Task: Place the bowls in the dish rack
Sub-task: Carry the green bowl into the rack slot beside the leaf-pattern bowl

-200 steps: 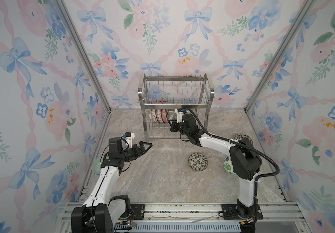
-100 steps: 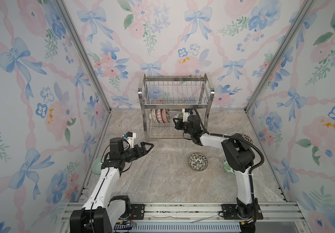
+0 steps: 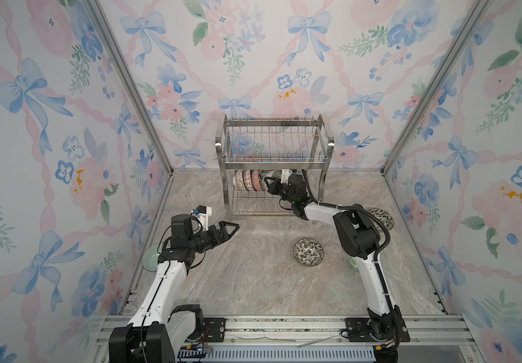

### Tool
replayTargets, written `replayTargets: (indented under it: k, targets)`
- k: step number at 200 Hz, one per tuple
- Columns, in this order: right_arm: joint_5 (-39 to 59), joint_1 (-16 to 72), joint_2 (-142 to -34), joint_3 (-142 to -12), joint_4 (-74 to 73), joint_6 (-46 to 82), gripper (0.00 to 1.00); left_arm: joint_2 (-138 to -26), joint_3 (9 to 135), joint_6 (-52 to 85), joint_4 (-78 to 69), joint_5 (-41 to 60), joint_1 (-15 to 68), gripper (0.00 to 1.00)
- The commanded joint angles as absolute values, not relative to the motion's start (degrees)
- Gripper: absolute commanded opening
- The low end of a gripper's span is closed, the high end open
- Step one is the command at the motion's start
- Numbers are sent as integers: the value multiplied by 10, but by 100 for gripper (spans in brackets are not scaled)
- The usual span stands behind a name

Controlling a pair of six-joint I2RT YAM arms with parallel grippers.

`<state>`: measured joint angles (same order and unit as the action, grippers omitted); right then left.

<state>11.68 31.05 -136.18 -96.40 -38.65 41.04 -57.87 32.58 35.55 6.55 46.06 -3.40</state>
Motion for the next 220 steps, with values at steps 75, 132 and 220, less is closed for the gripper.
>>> replayTargets:
  k: [75, 132, 220]
  targets:
    - [159, 305, -1457, -1059, -509, 522, 0, -581, 331, 339, 69, 446, -30, 98]
    - [177, 301, -1484, -1087, -529, 555, 0, -590, 331, 340, 69, 445, -30, 98]
    - [182, 288, -1456, -1047, -470, 505, 0, -583, 330, 339, 69, 441, -23, 98]
